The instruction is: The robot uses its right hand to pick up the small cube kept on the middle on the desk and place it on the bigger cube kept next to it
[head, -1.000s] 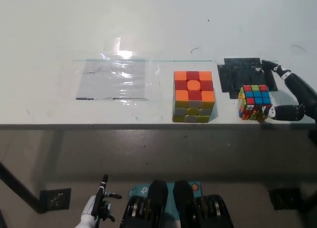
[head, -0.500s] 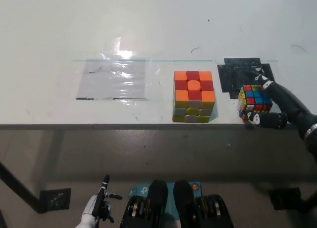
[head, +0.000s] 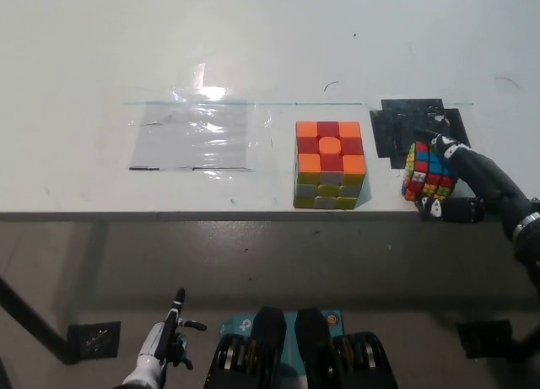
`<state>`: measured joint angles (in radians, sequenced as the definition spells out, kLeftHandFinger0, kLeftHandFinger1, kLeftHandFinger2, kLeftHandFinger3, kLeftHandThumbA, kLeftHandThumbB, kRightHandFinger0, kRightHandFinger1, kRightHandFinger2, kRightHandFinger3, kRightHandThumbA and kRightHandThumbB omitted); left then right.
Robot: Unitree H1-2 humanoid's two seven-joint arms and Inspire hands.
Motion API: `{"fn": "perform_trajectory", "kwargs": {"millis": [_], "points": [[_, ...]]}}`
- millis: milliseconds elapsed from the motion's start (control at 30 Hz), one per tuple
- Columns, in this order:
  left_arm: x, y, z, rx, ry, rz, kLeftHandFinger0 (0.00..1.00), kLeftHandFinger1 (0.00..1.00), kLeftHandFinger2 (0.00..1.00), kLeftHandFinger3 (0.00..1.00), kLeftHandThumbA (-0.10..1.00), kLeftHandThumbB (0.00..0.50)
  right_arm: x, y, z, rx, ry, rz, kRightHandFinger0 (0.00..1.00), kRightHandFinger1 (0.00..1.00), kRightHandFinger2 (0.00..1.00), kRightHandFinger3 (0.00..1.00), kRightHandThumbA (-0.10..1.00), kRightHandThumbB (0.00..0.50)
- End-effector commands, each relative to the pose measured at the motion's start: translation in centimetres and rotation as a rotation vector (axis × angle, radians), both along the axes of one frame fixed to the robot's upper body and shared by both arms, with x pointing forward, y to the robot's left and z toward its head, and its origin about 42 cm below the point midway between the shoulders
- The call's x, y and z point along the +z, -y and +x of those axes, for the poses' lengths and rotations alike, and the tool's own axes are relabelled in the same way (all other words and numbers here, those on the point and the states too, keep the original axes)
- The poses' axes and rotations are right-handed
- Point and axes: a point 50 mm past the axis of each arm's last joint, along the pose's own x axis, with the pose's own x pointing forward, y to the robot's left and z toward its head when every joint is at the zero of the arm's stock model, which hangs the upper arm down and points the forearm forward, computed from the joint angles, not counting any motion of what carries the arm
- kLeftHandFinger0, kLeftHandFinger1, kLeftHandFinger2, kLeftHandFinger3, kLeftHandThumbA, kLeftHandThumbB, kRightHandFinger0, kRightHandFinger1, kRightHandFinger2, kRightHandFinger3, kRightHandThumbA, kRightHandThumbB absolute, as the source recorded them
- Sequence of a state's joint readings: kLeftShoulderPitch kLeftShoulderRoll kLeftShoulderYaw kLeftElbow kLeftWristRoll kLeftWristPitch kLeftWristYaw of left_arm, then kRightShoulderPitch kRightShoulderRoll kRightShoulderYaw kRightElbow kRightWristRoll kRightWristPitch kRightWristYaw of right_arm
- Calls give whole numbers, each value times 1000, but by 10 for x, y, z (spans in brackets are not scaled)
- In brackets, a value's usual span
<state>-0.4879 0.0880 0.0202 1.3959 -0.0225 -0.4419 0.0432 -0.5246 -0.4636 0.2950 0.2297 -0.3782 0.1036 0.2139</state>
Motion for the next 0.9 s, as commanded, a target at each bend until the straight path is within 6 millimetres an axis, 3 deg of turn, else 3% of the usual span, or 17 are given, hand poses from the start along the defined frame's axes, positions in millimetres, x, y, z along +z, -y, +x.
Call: {"fn": "perform_trajectory", "kwargs": {"millis": [0, 67, 167, 267, 433, 500, 567, 600, 700, 733, 767, 800, 833, 867], "points": [[16, -12, 19, 7, 72, 20, 220, 0, 0, 0, 1000, 500, 11, 5, 7, 8, 35, -49, 1000, 1000, 1000, 1000, 594, 431], [16, -11, 20, 4, 71, 34, 261, 0, 0, 0, 1000, 500, 8, 12, 8, -5, 36, -66, 1000, 1000, 1000, 1000, 592, 430], [17, -11, 21, -2, 73, 26, 244, 0, 0, 0, 1000, 500, -1, 19, 8, -15, 30, -74, 1000, 1000, 1000, 1000, 604, 445], [18, -9, 22, -9, 73, 28, 286, 0, 0, 0, 1000, 500, -10, 18, 9, -24, 29, -108, 1000, 1000, 1000, 1000, 604, 457], [23, -13, 27, 18, 92, 26, 228, 0, 0, 0, 1000, 500, -9, 3, 16, -3, 4, -174, 1000, 1000, 1000, 1000, 459, 419], [25, -16, 29, 35, 98, 11, 310, 0, 0, 0, 1000, 500, -3, -7, 22, 25, -23, -319, 805, 1000, 1000, 1000, 506, 433], [25, -16, 30, 35, 99, 12, 311, 0, 0, 0, 1000, 500, -3, -8, 22, 26, -25, -335, 793, 1000, 1000, 1000, 507, 433], [26, -17, 31, 45, 104, 17, 331, 0, 0, 0, 1000, 500, 0, -13, 25, 36, -27, -390, 733, 1000, 1000, 1000, 503, 461], [29, -18, 34, 44, 110, 20, 323, 0, 0, 0, 1000, 500, 1, -18, 29, 39, -26, -450, 637, 1000, 1000, 1000, 489, 465], [29, -18, 34, 48, 113, 18, 310, 0, 0, 0, 1000, 500, 2, -21, 30, 37, -27, -466, 532, 1000, 1000, 1000, 465, 455], [30, -18, 36, 55, 118, 14, 297, 0, 0, 0, 1000, 500, 4, -26, 32, 38, -22, -493, 480, 976, 1000, 1000, 453, 455], [31, -18, 37, 57, 119, 12, 304, 0, 0, 0, 1000, 500, 6, -30, 33, 42, -16, -493, 358, 768, 1000, 1000, 405, 438], [31, -18, 36, 60, 117, 6, 320, 0, 0, 0, 1000, 500, 6, -32, 33, 51, -4, -496, 270, 634, 1000, 1000, 381, 428], [31, -18, 37, 61, 118, 0, 331, 0, 0, 0, 1000, 500, 7, -34, 33, 54, 31, -507, 159, 458, 935, 1000, 360, 447]]}}
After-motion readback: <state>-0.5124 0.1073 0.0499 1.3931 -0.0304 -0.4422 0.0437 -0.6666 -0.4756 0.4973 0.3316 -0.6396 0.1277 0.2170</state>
